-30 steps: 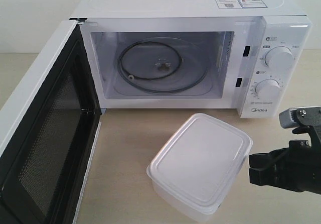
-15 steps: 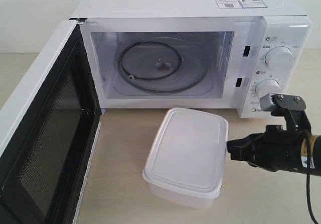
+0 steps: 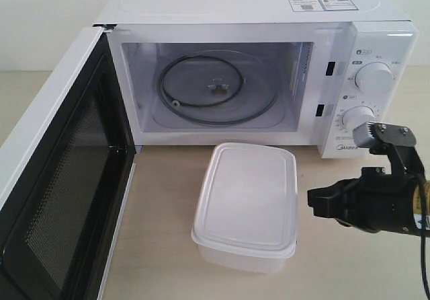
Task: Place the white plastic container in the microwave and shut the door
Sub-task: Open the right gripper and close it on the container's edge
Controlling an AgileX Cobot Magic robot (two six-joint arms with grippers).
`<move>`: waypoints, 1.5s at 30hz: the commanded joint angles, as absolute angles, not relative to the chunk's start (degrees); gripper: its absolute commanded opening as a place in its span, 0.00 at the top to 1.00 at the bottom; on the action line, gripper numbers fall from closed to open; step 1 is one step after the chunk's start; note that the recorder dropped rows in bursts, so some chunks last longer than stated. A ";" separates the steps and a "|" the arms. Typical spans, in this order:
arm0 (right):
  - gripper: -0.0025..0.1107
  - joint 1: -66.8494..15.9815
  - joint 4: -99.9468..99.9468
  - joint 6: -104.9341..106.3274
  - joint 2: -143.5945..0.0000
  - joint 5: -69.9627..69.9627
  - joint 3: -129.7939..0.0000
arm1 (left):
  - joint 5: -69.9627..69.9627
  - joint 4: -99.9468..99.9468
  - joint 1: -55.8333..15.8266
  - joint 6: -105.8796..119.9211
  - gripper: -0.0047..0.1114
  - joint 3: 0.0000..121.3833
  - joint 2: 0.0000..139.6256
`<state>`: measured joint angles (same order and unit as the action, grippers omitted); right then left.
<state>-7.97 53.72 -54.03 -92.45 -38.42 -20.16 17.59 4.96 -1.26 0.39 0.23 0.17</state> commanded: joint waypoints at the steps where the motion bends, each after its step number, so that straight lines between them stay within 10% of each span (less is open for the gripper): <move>1: 0.98 -7.92 50.89 -52.27 -84.33 -37.87 -15.60 | 17.56 4.94 -1.19 0.46 0.92 0.00 0.00; 33: 0.97 3.54 82.40 -86.65 -101.13 -62.48 -22.57 | 17.56 4.94 -1.19 0.46 0.92 0.00 0.00; 41: 0.60 3.54 85.49 -94.28 -101.13 -58.75 -25.47 | 17.56 4.94 -1.19 0.46 0.92 0.00 0.00; 45: 0.56 3.54 89.02 -101.48 -101.13 -53.89 -28.25 | 17.56 4.94 -1.19 0.46 0.92 0.00 0.00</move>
